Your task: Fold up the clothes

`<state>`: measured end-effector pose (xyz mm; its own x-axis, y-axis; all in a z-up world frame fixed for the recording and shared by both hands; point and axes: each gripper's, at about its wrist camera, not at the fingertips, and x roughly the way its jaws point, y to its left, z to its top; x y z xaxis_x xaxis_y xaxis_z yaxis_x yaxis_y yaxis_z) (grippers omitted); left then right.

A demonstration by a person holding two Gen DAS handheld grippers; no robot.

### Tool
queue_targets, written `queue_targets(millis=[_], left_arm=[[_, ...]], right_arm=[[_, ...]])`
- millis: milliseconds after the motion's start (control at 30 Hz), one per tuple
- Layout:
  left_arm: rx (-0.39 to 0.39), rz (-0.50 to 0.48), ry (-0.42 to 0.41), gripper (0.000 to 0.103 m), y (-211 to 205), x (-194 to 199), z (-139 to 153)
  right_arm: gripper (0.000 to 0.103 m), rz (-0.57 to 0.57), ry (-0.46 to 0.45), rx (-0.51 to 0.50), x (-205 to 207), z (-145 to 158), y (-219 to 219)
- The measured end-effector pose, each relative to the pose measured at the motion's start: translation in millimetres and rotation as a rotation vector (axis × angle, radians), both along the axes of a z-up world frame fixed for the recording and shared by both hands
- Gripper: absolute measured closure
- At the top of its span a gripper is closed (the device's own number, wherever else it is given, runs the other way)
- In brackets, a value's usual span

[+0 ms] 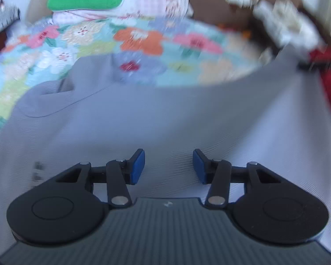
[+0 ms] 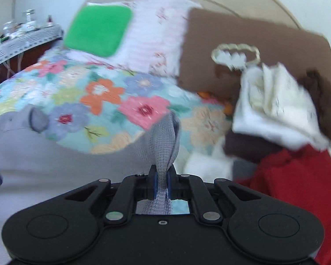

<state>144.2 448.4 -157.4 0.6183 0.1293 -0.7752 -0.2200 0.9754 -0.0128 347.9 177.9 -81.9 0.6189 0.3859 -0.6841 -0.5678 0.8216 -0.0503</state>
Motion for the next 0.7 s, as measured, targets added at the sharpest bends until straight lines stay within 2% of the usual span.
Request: queue_targets(millis=[67, 133, 200, 300, 333, 433, 500, 533, 600, 633, 667, 700], left_arm=[[0.042, 0.021, 0.056, 0.056, 2, -3, -14], [-0.016, 0.040, 0.067, 0.056, 13, -10, -20], [-0.048, 0.054, 0.064, 0.056, 22, -17, -21], [-0.043, 0.045, 0.030, 0.056, 39, -23, -7], [-0.044, 0.042, 0.020, 0.056, 46, -24, -2], [-0.066, 0.049, -0.005, 0.049, 81, -13, 15], [-0.070, 0.058, -0.022, 0.049, 106, 0, 22], [-0.066, 0.061, -0.030, 0.049, 119, 7, 25], [-0.014, 0.072, -0.015, 0.047, 142, 24, 26], [0.035, 0.070, 0.004, 0.046, 153, 33, 26], [0.117, 0.052, 0.034, 0.045, 163, 41, 24], [0.179, 0.032, 0.053, 0.044, 173, 45, 21]], right_arm=[[0.094, -0.073, 0.068, 0.025, 17, -15, -8], [0.094, -0.087, 0.085, -0.006, 23, -29, -10], [0.094, -0.075, 0.023, -0.152, 18, -45, -1], [0.096, -0.100, -0.085, -0.333, 15, -60, 6], [0.096, -0.105, -0.100, -0.336, 14, -58, 6], [0.093, -0.104, -0.145, -0.262, 5, -38, 4], [0.075, -0.091, -0.177, -0.215, -2, -21, 15], [0.073, -0.072, -0.179, -0.184, -4, -12, 23], [0.064, 0.015, -0.078, -0.055, -1, 3, 44], [0.056, 0.081, 0.025, 0.035, 3, 6, 57], [0.037, 0.153, 0.149, 0.135, 8, 7, 71], [0.033, 0.225, 0.272, 0.234, 13, 8, 86]])
